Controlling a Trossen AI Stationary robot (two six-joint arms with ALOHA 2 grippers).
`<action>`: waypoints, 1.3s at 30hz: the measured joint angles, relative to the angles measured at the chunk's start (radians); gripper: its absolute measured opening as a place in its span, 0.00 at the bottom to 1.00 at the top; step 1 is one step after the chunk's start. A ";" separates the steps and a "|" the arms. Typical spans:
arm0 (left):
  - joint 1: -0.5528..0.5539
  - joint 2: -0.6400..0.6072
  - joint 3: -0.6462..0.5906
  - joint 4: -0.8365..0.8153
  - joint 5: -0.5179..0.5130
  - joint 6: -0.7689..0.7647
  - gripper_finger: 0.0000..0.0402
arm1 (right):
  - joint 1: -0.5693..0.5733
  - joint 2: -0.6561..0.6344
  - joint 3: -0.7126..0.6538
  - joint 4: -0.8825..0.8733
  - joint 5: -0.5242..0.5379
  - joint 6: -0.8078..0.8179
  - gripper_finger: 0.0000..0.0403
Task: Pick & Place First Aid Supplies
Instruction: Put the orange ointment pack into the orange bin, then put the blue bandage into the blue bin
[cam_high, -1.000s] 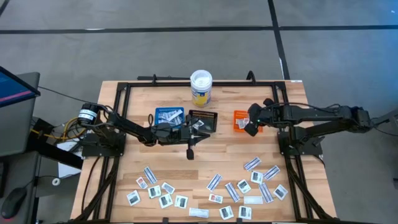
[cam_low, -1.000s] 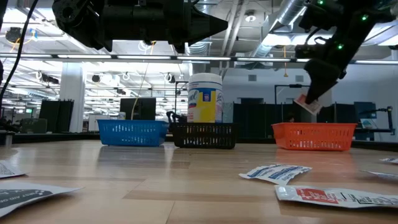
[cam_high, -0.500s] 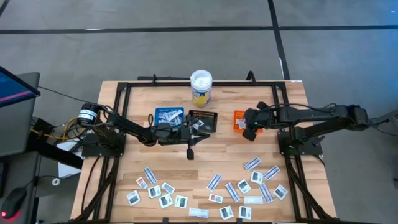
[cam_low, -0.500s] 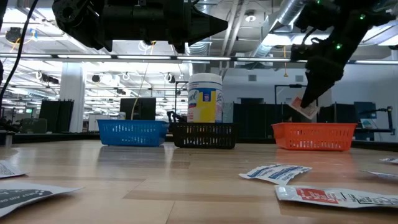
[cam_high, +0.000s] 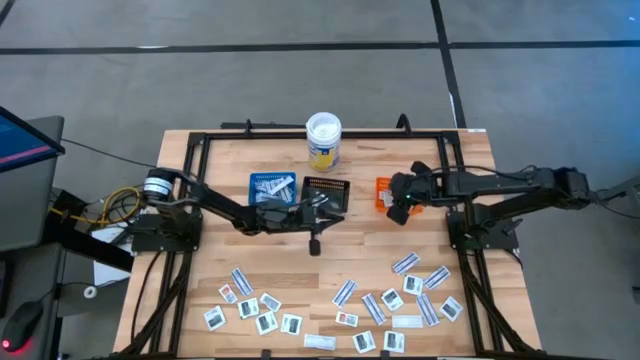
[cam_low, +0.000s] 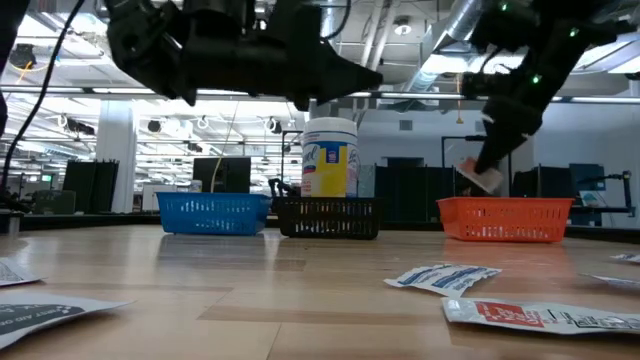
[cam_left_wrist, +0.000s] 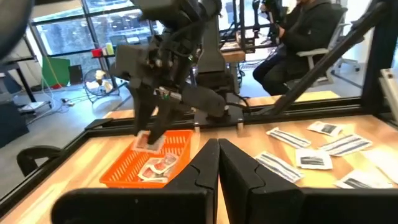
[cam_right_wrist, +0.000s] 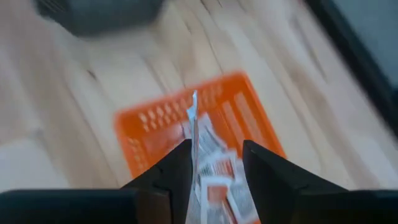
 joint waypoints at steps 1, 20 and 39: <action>0.004 0.009 0.007 0.003 -0.001 0.000 0.03 | -0.003 0.015 0.000 -0.016 0.000 0.020 0.33; 0.012 0.015 0.020 0.003 -0.003 0.000 0.03 | 0.039 0.186 0.091 -0.034 -0.031 0.015 0.35; 0.010 0.015 0.020 0.002 -0.002 -0.046 0.03 | 0.417 -0.088 0.065 -0.016 -0.163 -0.040 0.29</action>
